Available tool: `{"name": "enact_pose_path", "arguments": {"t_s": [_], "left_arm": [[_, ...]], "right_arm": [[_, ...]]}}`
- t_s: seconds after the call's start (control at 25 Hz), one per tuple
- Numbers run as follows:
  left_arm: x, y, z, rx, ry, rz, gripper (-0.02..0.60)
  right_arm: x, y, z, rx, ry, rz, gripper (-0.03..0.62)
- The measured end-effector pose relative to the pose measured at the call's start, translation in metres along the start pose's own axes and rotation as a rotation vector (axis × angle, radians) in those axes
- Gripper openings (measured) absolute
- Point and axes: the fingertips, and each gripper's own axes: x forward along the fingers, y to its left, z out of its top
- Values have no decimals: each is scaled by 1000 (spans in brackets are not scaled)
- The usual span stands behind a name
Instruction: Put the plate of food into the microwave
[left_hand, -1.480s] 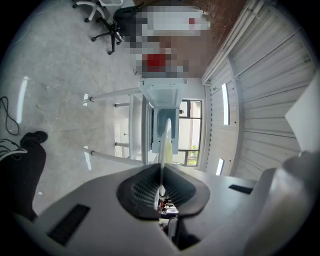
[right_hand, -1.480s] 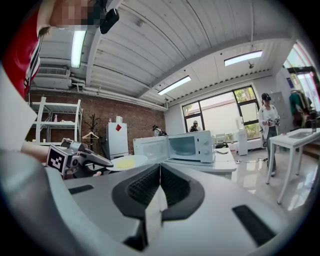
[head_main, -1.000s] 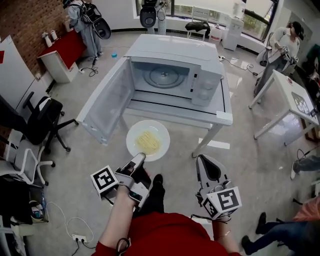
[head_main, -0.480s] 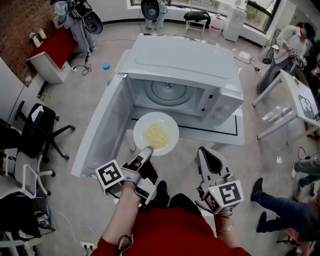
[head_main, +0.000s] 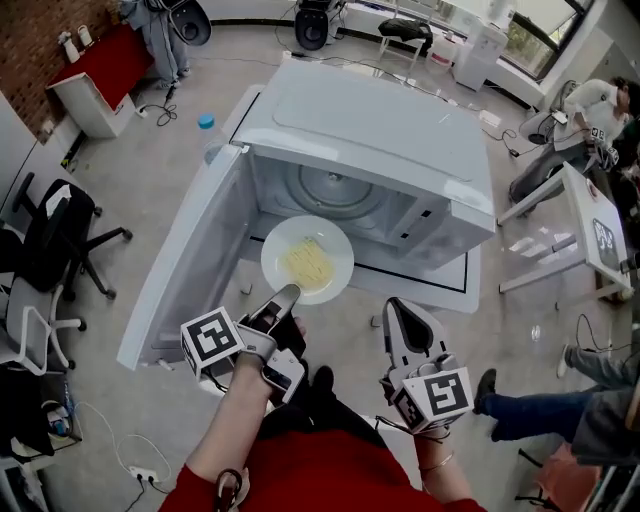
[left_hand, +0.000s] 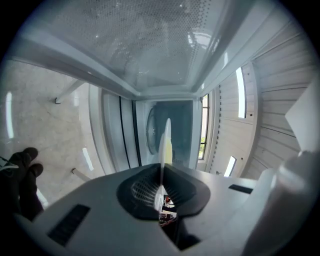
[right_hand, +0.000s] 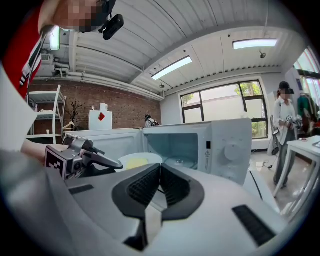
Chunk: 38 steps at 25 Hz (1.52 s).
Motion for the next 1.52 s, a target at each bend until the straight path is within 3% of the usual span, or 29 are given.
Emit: {"name": "enact_pose_path", "arguments": {"t_s": [0.2, 0.36, 0.52, 0.8, 1.0, 1.24, 1.52], "left_arm": [[20, 6, 1, 32, 9, 9, 21], [42, -2, -1, -17, -22, -94, 21], [55, 7, 7, -41, -60, -115, 21], [74, 22, 30, 38, -106, -81, 21], [96, 20, 43, 20, -136, -99, 21], [131, 11, 60, 50, -144, -99, 21], [170, 0, 83, 74, -132, -50, 21]], "right_arm": [[19, 4, 2, 3, -17, 35, 15], [37, -3, -1, -39, -13, 43, 15], [53, -11, -21, -54, 39, 41, 15], [76, -23, -34, -78, 37, 45, 15], [96, -25, -34, -131, 30, 64, 15], [114, -31, -29, -156, 10, 41, 15], [123, -32, -18, -192, 27, 54, 15]]}}
